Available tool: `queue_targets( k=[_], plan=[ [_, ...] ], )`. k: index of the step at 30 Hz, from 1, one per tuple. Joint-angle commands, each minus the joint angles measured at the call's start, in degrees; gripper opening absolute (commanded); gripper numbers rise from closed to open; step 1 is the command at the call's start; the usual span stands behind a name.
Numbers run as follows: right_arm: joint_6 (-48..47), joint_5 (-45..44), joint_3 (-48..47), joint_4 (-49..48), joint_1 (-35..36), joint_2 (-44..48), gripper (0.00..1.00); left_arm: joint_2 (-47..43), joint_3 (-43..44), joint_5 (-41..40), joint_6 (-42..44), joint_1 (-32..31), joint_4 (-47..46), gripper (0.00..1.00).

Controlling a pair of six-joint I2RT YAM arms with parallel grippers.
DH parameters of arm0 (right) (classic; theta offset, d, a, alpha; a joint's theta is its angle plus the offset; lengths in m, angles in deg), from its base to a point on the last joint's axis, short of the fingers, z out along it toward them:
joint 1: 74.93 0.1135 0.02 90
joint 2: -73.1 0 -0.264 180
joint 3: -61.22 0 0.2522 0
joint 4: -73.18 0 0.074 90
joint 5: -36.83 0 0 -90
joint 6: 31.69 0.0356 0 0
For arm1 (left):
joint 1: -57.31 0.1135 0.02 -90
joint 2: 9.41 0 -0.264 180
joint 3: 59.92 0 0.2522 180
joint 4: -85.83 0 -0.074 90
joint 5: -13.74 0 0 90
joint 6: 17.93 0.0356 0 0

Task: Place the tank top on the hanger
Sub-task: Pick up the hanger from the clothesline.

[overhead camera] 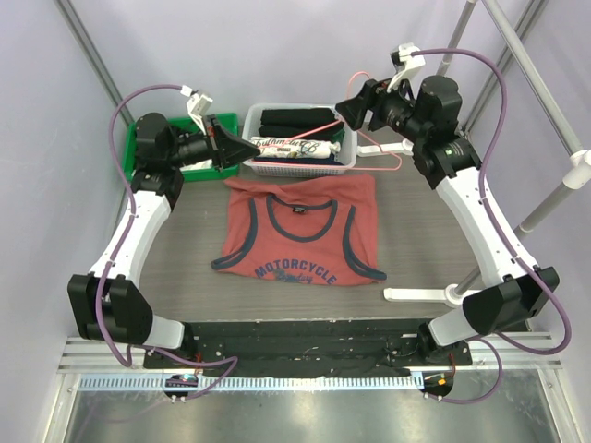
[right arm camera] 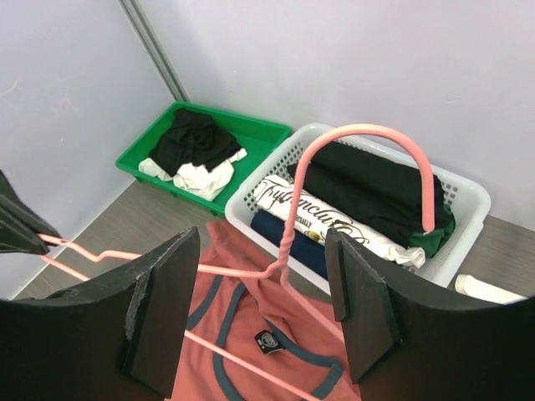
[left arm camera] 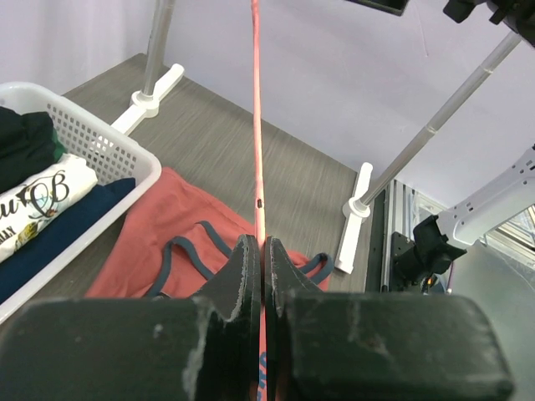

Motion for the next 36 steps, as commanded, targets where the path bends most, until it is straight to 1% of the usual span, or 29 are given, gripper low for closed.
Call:
queue_targets(
  k=[1, 5, 9, 10, 13, 16, 20, 22, 23, 26, 27, 29, 30, 31, 34, 35, 36],
  plan=[
    [-0.15, -2.36, -1.57, -2.34, 0.32, -1.07, 0.69, -2.24, 0.03, -0.15, -1.05, -0.53, -2.97, 0.00],
    [-0.86, -3.42, -1.92, -2.43, 0.32, -1.51, 0.67, -2.24, 0.20, 0.02, -2.28, -0.88, -4.20, 0.00],
    [-1.03, -3.60, -2.10, -2.35, 0.50, -2.04, 0.62, -2.15, 0.29, 0.11, -3.78, -0.97, -5.69, 0.00],
    [-1.29, -3.60, -2.01, -2.43, 0.50, -2.04, 0.58, -2.07, 0.29, 0.11, -4.39, -1.05, -5.96, 0.00],
    [-1.65, -3.07, -1.92, -2.52, 0.59, -2.48, 0.53, -2.06, 0.20, 0.46, -5.10, -1.14, -7.01, 0.00],
    [-1.91, -2.63, -1.83, -2.52, 0.94, -2.65, 0.49, -2.24, 0.20, 0.73, -5.80, -1.14, -7.46, 0.00],
    [-2.09, -2.37, -1.92, -2.52, 1.11, -2.92, 0.48, -2.15, 0.20, 0.90, -6.85, -1.06, -8.33, 0.00],
    [-2.18, -2.28, -2.01, -2.52, 1.11, -3.01, 0.44, -2.06, 0.11, 0.90, -7.29, -1.14, -8.95, 0.00],
    [-2.18, -2.36, -2.01, -2.52, 1.20, -3.09, 0.37, -2.15, 0.11, 1.08, -7.38, -1.06, -9.12, 0.00],
    [-2.18, -2.45, -2.01, -2.52, 1.20, -3.10, 0.24, -1.98, 0.12, 1.08, -7.65, -1.06, -9.39, 0.00],
    [-2.18, -2.54, -2.01, -2.52, 1.20, -3.01, 0.16, -2.15, 0.11, 1.08, -7.65, -1.05, -9.39, 0.00],
    [-2.18, -2.89, -2.10, -2.35, 1.29, -2.83, 0.05, -1.98, -0.06, 0.99, -7.65, -1.06, -9.48, 0.00],
    [-2.18, -3.07, -2.18, -2.34, 1.20, -2.74, 0.01, -1.98, -0.15, 0.90, -7.56, -1.14, -9.48, 0.00],
    [-2.26, -3.16, -2.27, -2.34, 1.12, -2.57, 0.01, -1.89, -0.32, 0.64, -7.21, -1.06, -9.39, 0.00],
    [-2.79, -3.86, -2.54, -1.99, 1.20, -2.13, 0.01, -1.80, -0.24, -0.06, -4.93, -1.14, -6.58, 0.19],
    [-2.96, -4.30, -2.54, -1.82, 1.20, -2.04, 0.01, -1.80, -0.24, -0.24, -4.23, -1.14, -5.88, 0.32],
    [-3.14, -4.47, -2.54, -1.73, 1.20, -1.87, 0.01, -1.89, -0.24, -0.41, -3.17, -1.06, -4.05, 0.37]
  ],
)
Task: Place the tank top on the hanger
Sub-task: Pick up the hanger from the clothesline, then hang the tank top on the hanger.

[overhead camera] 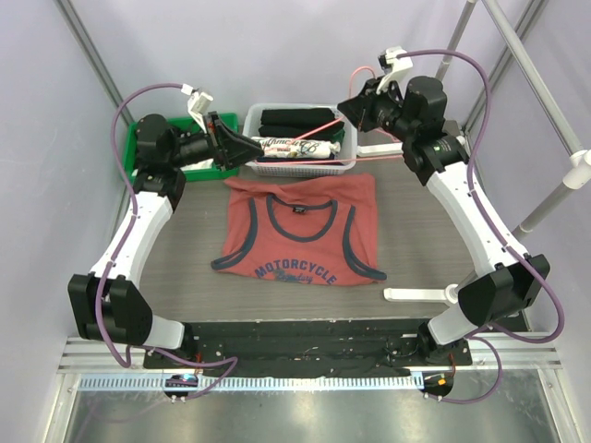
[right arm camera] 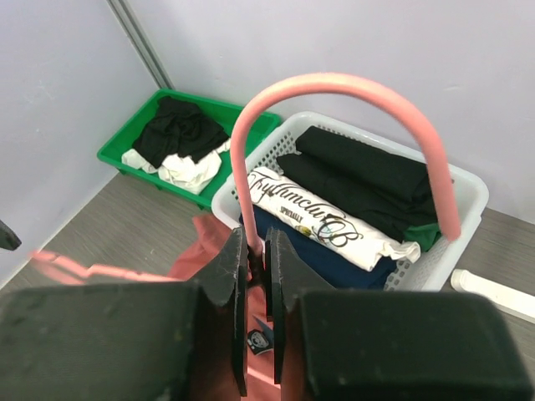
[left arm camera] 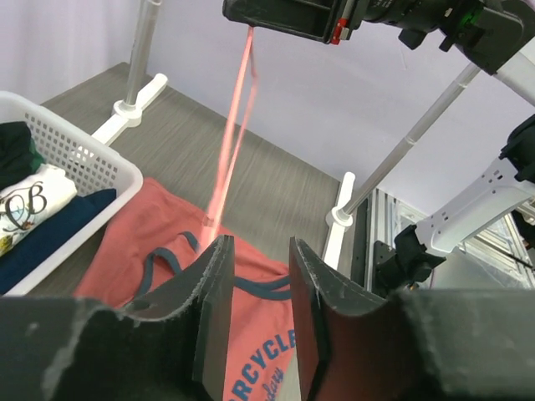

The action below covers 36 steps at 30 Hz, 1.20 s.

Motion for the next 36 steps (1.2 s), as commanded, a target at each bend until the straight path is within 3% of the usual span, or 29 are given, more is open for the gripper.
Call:
queue_targets(
  k=[1, 2, 9, 13, 16, 24, 36],
  plan=[
    [-2.57, -2.35, -2.23, -0.75, 0.13, 1.63, 0.01, -1.91, 0.42, -0.63, 4.52, -0.09, 2.13, 0.41],
    [-2.75, -2.62, -2.14, -0.57, 0.13, 1.81, 0.01, -1.91, 0.59, -1.25, 5.67, -0.09, 3.10, 0.50],
    [-5.47, -6.92, 1.80, -0.31, 0.13, 4.00, 0.01, -2.35, 2.00, -5.63, 11.91, 0.43, 11.60, 0.74],
    [-7.49, -10.00, 5.23, -0.39, 0.13, 6.11, 0.01, -2.18, 3.58, -14.15, 21.05, 0.52, 20.21, 0.91],
    [-8.46, -13.24, 7.69, -0.48, 0.04, 7.61, 0.01, -0.86, 2.62, -19.08, 26.68, 0.52, 23.49, 0.97],
    [-11.28, -17.30, 12.45, 0.22, 0.13, 11.73, 0.01, 4.06, -1.95, -22.52, 35.29, -0.18, 28.06, 1.00],
    [-13.74, -23.36, 13.94, 1.54, 0.13, 14.73, 0.01, 19.34, -0.64, -15.41, 30.74, -0.36, 32.02, 1.00]
  ],
)
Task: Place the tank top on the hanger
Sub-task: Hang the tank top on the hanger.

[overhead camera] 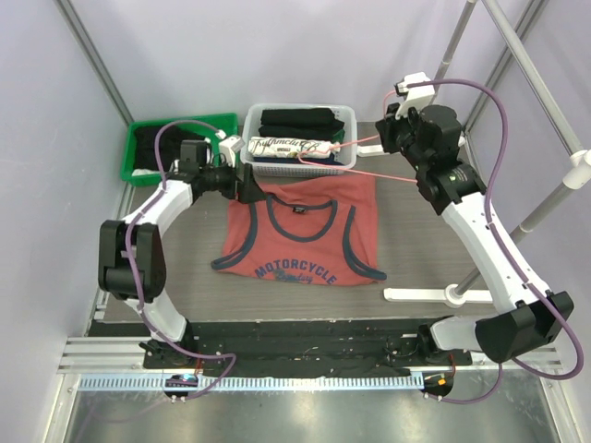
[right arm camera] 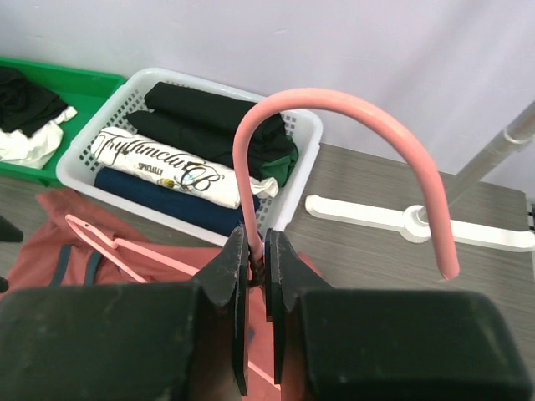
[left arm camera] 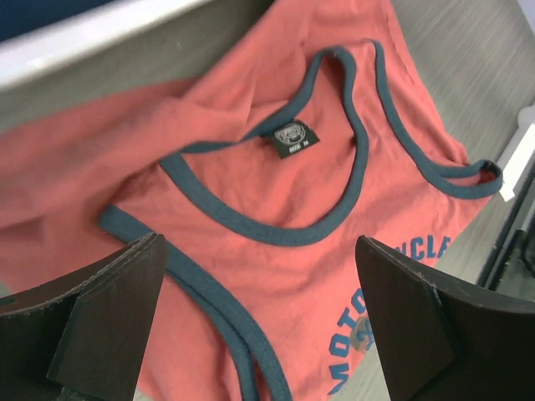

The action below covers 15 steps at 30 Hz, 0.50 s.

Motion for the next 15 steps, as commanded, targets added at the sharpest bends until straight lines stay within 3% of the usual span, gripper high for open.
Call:
queue_targets(
  k=[1, 15],
  plan=[
    [-1.78, -3.17, 0.35, -1.63, 0.13, 2.60, 0.01, 3.88, 1.99, 3.94, -2.99, -0.31, 0.66, 1.00],
    [-2.22, -2.73, 0.43, -1.54, -0.22, 3.21, 0.01, 9.07, 1.64, 1.49, -5.64, -0.22, 0.39, 1.00]
  ],
)
